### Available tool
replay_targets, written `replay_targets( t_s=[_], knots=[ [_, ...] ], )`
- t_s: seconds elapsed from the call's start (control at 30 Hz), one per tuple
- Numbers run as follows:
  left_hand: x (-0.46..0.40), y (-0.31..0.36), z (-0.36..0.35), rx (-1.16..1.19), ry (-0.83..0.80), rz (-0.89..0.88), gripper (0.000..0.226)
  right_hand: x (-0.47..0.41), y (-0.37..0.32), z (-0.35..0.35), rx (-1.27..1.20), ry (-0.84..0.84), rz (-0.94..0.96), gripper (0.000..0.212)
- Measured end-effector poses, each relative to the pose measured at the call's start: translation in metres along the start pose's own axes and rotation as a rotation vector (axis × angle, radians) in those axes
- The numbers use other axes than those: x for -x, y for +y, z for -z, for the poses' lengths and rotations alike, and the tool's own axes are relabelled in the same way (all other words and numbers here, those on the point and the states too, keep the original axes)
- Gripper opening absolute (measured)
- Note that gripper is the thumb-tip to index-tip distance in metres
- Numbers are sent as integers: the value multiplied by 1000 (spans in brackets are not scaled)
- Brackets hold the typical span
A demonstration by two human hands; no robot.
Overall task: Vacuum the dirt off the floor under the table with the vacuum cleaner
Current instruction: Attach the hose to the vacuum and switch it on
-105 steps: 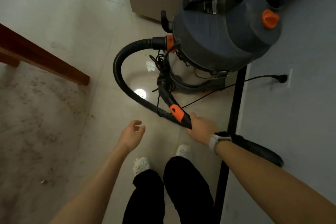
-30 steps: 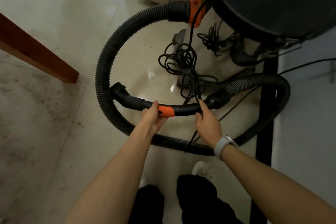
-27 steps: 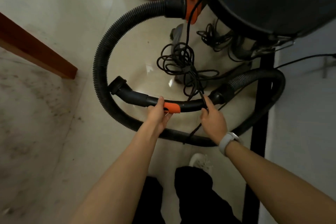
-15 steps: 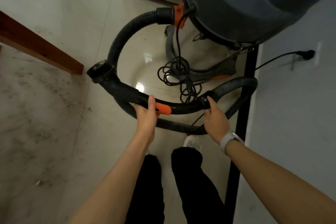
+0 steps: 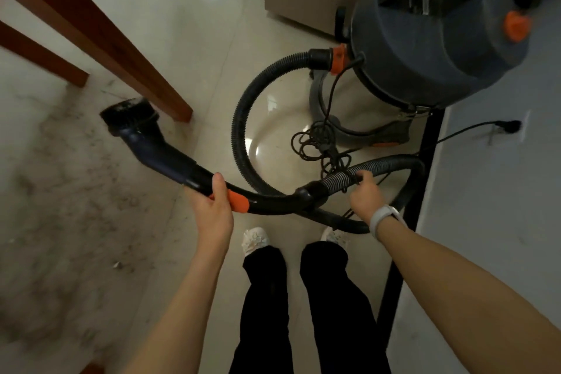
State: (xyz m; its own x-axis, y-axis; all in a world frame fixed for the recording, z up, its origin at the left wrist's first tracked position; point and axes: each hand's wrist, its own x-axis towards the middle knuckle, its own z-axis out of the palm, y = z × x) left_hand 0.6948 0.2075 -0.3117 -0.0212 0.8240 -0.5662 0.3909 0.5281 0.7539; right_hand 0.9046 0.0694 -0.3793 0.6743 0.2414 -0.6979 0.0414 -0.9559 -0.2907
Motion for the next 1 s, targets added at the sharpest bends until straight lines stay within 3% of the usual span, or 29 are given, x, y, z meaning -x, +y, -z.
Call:
replay_targets(
  t_s=[0.1, 0.2, 0.27, 0.33, 0.4, 0.47, 0.63, 0.83, 0.93, 1.0],
  knots=[
    [2, 6, 7, 14, -6, 1, 42, 9, 0, -10, 254, -64, 88, 61],
    [6, 6, 10, 5, -52, 41, 53, 31, -12, -23, 487, -132, 422, 71],
    [8, 4, 12, -17, -87, 57, 58, 45, -30, -34, 575, -281, 658, 73],
    [8, 6, 15, -58, -119, 54, 56, 58, -50, -46, 622, -451, 736, 74],
    [5, 16, 19, -74, -137, 28, 54, 70, -68, -57, 521, -479, 724, 60],
    [-1, 35, 27, -61, -159, 11, 55, 79, -85, -61, 379, -365, 740, 40],
    [-17, 85, 59, 17, -350, -98, 32, 100, -115, -40, 147, -368, 711, 35],
    [-12, 113, 81, 30, -398, -102, 30, 138, -179, 22, -466, -251, 587, 10],
    [-4, 118, 82, -148, -627, -155, 51, 153, -204, 61, -655, -298, 597, 2],
    [6, 126, 75, -252, -816, -229, 65, 160, -216, 84, -731, -401, 645, 11]
  ],
)
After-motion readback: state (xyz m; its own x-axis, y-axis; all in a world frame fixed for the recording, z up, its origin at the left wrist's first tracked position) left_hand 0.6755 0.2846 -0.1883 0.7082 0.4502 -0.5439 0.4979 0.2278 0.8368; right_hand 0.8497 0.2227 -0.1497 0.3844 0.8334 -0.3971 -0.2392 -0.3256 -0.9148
